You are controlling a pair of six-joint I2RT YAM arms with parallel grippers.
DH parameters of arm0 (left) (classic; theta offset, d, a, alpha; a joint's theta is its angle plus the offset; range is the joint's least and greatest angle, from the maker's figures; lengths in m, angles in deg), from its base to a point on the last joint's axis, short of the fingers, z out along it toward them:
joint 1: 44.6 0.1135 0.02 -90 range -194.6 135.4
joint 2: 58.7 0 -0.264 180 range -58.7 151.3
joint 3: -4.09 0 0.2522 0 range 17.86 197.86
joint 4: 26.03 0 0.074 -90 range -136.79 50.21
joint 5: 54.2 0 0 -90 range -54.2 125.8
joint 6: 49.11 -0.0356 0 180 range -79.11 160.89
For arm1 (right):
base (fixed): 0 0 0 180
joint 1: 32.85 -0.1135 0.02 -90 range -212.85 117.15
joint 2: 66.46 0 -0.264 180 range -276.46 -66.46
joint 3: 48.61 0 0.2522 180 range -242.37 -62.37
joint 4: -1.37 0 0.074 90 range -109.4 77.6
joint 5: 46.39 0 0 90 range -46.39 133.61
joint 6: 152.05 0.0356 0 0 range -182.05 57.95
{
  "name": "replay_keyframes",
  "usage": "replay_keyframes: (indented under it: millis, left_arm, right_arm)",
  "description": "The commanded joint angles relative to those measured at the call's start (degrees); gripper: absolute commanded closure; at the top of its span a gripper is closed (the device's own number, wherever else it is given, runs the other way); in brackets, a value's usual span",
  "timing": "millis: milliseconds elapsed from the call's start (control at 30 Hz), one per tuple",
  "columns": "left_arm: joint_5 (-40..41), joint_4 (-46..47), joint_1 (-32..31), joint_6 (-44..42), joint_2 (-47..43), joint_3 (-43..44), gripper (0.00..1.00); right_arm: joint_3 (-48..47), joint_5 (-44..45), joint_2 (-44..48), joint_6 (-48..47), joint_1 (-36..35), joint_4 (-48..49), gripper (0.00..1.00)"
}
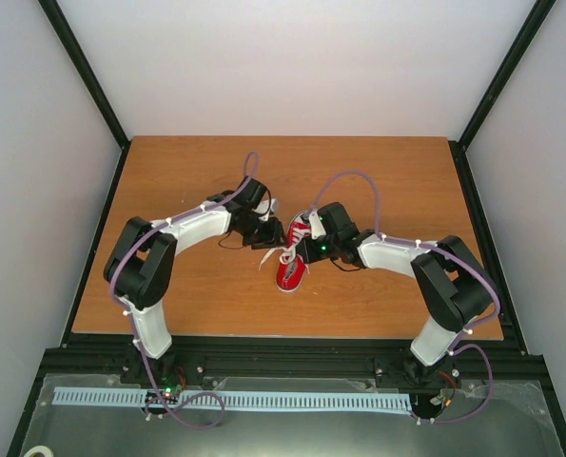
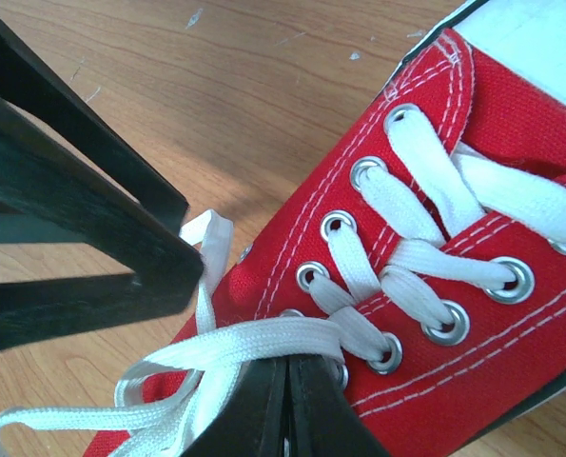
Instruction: Tie the shoes
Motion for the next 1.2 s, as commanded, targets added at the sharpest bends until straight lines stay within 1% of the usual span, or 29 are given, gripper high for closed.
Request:
replay_keyframes:
  millis: [0, 100, 233, 367, 600, 933, 1033, 1167]
  left_arm:
    - [2.95, 1.06, -0.15, -1.91, -4.23, 1.57, 0.59]
    - [1.97, 1.99, -0.15, -2.34, -4.18, 1.73, 0.63]
    - [-2.35, 2.18, -0.15, -3.27, -1.86, 2.27, 0.71]
    - [-5.21, 2.18, -0.13, -4.19, -0.53, 2.57, 0.73]
    - [-6.72, 1.75, -0.17, -4.69, 2.47, 3.57, 0.79]
    - [-7.57, 2.18, -0.14, -3.32, 2.70, 2.53, 0.81]
    - [-8.86, 5.21, -0.13, -2.60, 2.41, 1.82, 0.81]
    - [-9.45, 6.28, -0.13, -2.02, 1.80, 1.21, 0.80]
  right_arm:
    - [-1.08, 0.41, -1.28, -0.06, -0.28, 0.29, 0.97]
    - [-1.26, 0.39, -1.41, -0.10, -0.28, 0.20, 0.97]
    - [-1.33, 0.31, -1.44, -0.18, -0.28, 0.03, 0.97]
    - [-1.20, 0.39, -1.35, -0.20, -0.28, 0.00, 0.97]
    - [-0.95, 0.54, -1.11, 0.06, -0.28, 0.00, 0.97]
    - [-0.60, 0.57, -0.81, 0.28, -0.29, 0.20, 0.97]
    - [-0.56, 0.57, -0.75, 0.32, -0.28, 0.15, 0.97]
    - [-0.39, 0.58, -0.65, 0.38, -0.28, 0.34, 0.97]
